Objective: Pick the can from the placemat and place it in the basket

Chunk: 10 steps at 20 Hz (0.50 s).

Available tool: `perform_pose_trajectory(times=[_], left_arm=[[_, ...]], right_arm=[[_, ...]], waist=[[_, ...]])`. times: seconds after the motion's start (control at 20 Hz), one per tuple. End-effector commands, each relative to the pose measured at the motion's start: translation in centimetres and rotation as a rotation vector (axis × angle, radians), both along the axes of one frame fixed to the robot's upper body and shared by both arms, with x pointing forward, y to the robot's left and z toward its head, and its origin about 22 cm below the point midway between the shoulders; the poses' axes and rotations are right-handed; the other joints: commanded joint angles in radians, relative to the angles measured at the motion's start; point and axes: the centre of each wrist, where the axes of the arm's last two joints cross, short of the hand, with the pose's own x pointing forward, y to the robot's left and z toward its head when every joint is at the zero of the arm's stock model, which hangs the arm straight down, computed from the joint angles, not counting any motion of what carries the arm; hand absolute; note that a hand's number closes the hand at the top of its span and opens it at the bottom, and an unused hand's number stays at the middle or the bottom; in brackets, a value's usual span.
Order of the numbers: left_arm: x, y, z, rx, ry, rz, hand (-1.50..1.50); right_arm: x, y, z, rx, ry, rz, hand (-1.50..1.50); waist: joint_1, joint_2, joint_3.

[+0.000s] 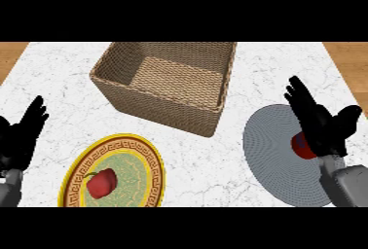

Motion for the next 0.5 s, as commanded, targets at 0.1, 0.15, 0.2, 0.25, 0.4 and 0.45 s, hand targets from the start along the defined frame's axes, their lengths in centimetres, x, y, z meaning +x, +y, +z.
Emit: perform_pose_trajectory(times=[0.1,0.15,0.2,0.25,0.4,0.45], left_arm=[[1.7,-1.4,1.8,-0.033,-0.058,-0.065,0.0],[1.7,-2.0,1.4,-0.052,-0.066,-0.086,0.0],[2.0,-1.8,2.1,-0.051,-0.091,-0.085,0.0],[2.6,-2.1,3.2,-0.061,-0.111,-0.094,0.0],[2.5,-3.4,2.5,-0.113,-0.07,-0.18,0.0],[2.3,-3.9,1.8,-0.135,-0.06,-0.179,0.0]], right_arm=[[1.4,-8.3,4.9,0.106,-0.327,0.014,1.5],[2.2,-9.4,7.1,0.143,-0.411,0.029,1.5],[2.3,-10.4,8.6,0.192,-0.497,0.037,1.5],[2.3,-11.6,10.4,0.205,-0.574,0.048,1.5],[1.8,-7.8,8.5,-0.286,-0.56,0.441,-1.5],[1.2,-8.0,7.5,-0.36,-0.586,0.455,-1.5]], waist=[[0.009,0.014,0.008],[0.009,0.017,0.009],[0.001,0.017,0.011],[-0.006,0.015,0.014],[0.042,0.023,0.007],[0.032,0.02,0.006]])
